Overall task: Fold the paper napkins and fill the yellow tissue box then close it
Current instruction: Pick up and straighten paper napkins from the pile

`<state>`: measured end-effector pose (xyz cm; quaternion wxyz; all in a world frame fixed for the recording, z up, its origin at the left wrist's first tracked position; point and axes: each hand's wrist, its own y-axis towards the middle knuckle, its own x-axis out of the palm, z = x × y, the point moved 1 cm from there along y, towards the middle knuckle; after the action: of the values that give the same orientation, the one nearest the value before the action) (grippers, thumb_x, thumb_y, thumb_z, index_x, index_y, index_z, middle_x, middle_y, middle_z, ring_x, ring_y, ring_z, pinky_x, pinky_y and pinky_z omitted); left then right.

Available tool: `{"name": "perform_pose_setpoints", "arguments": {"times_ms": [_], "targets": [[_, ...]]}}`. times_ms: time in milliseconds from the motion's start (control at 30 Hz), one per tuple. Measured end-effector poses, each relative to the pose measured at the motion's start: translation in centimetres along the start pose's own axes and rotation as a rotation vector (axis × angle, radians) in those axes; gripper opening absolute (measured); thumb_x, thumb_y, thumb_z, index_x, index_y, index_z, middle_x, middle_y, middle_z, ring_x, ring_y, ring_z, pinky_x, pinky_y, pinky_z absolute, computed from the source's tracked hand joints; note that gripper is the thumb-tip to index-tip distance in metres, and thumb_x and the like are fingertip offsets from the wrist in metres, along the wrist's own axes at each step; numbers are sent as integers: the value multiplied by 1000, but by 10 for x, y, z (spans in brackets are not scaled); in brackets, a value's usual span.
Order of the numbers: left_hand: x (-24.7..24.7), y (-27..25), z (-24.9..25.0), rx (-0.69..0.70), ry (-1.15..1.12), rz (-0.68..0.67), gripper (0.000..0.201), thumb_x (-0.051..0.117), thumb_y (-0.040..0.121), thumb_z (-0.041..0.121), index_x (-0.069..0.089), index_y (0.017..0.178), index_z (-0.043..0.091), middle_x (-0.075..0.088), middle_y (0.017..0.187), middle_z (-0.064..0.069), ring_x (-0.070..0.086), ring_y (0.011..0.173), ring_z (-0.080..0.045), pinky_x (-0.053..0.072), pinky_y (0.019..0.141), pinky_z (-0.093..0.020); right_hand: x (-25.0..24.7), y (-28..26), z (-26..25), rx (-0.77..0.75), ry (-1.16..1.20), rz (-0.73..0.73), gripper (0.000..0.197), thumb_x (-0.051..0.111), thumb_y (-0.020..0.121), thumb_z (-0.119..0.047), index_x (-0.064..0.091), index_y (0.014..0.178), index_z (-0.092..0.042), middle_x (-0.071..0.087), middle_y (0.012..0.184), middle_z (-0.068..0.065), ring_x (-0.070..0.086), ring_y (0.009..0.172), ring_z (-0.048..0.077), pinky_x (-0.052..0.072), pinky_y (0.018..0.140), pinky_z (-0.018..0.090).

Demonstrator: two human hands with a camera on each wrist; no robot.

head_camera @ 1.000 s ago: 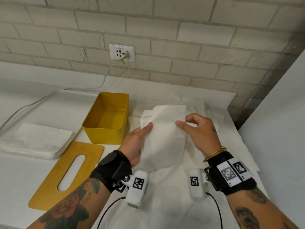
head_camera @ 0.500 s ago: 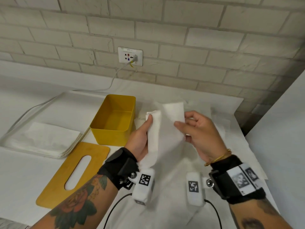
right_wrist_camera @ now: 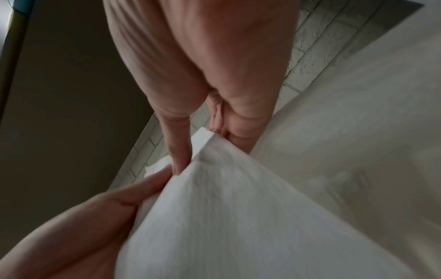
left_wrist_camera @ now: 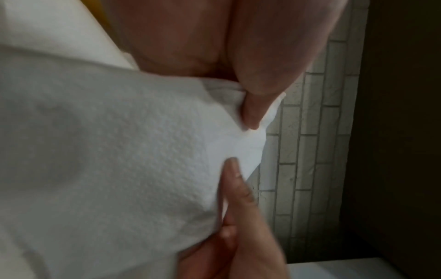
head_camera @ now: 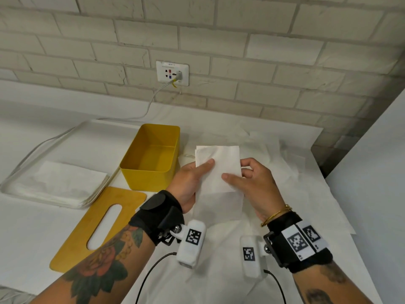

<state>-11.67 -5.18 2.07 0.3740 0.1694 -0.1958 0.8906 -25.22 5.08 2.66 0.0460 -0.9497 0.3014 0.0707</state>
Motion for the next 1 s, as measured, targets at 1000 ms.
{"name": "perform_pose_setpoints", "arguments": {"times_ms": [1000], "targets": [[-3,-40,-25,564,454,205,44,50,95,1,49,125,33,63,120,10,62,112,-6,53,92,-24,25,-37,5,-283,43,94,30,66,94,-6,62,107,-33,73,99,-10,69,94,4,57,78,20]]}}
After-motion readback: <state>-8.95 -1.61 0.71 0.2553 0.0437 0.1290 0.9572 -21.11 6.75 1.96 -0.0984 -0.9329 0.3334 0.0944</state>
